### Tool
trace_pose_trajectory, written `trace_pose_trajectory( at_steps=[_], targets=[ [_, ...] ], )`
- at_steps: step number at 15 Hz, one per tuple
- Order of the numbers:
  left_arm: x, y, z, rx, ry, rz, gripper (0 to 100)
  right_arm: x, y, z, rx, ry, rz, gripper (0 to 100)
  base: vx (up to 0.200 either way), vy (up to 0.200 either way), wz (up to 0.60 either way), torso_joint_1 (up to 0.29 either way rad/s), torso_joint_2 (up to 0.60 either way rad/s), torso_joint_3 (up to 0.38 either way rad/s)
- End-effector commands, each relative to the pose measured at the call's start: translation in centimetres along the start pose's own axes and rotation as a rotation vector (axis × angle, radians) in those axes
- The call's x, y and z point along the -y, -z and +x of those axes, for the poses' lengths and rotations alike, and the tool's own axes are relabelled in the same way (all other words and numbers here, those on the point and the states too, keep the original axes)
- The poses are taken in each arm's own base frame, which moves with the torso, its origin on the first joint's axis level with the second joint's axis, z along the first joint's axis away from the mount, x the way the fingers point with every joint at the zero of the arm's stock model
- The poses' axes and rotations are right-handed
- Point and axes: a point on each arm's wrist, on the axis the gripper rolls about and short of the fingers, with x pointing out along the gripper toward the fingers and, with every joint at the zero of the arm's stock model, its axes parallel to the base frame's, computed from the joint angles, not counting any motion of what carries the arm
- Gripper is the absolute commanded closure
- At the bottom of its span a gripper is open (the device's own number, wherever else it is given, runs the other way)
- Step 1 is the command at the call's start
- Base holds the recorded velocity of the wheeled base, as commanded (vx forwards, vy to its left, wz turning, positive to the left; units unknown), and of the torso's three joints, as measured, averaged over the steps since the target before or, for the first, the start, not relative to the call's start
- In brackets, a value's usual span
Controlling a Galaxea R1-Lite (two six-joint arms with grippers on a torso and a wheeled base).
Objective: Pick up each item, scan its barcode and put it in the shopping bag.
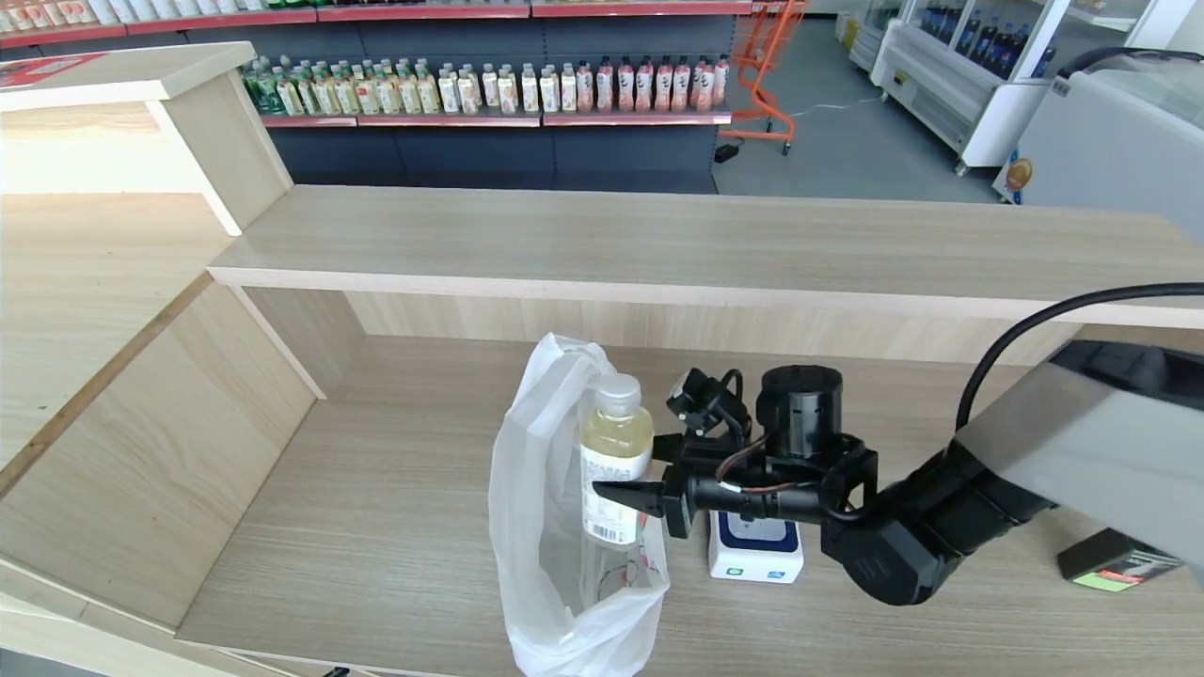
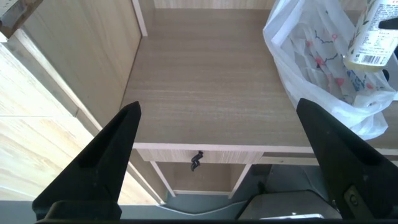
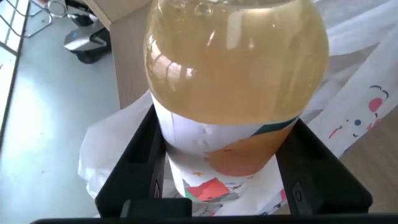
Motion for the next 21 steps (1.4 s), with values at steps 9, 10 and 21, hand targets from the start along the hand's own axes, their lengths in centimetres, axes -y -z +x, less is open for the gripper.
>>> trace_pose_trajectory(
  at_steps=[9, 10, 21],
  targets=[
    [0.0, 0.0, 0.0, 0.000, 0.000, 0.000, 0, 2.9, 5.9, 5.8, 0.020, 0.006, -0.286, 100, 0.000, 0.000, 0.00, 0.000, 0.00, 0.000],
    [0.0, 0.0, 0.0, 0.000, 0.000, 0.000, 0, 3.3, 6.1, 5.7, 0.020, 0.016, -0.283, 100, 0.000, 0.000, 0.00, 0.000, 0.00, 0.000],
    [0.0, 0.0, 0.0, 0.000, 0.000, 0.000, 0, 3.3, -6.1, -5.6, 0.189, 0.135, 0.222, 0, 0.000, 0.000, 0.00, 0.000, 0.00, 0.000]
  ],
)
